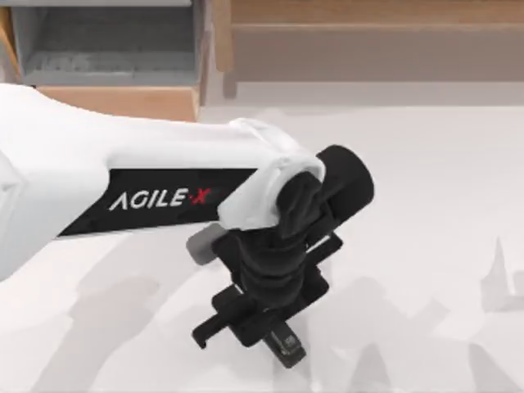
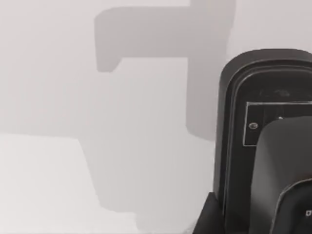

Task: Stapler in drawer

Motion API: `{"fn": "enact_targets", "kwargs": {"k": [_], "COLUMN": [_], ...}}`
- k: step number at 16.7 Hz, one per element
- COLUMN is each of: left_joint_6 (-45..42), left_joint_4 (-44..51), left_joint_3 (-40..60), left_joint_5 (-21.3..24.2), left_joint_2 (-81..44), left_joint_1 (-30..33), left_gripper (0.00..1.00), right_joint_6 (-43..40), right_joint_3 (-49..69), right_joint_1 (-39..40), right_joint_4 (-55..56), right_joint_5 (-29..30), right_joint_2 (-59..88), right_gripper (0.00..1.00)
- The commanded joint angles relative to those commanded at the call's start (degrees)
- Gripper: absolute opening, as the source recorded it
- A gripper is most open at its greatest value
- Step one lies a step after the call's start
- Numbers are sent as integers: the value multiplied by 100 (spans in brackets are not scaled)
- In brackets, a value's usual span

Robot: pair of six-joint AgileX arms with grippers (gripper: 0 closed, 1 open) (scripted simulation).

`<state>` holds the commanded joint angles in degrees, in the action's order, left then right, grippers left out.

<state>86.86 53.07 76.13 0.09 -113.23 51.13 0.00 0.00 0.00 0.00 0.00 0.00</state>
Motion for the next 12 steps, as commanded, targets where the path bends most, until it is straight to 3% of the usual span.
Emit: {"fn": "enact_targets", "kwargs": {"k": [7, 12], "left_joint_6": [-12, -949], "left_joint_4": [42, 381], "left_joint_3": [16, 965], "left_joint_5": [-1, 56], "left_joint_2": [10, 14], "left_joint_1": [-5, -387], "left_gripper": [0, 0], "right_joint_6": [0, 0], "right_joint_3": [0, 0], "right_joint_1": [0, 0], "right_joint_4": [0, 0], "right_joint_5": [0, 0], "right_joint_2": [0, 0], "right_gripper": [100, 100]}}
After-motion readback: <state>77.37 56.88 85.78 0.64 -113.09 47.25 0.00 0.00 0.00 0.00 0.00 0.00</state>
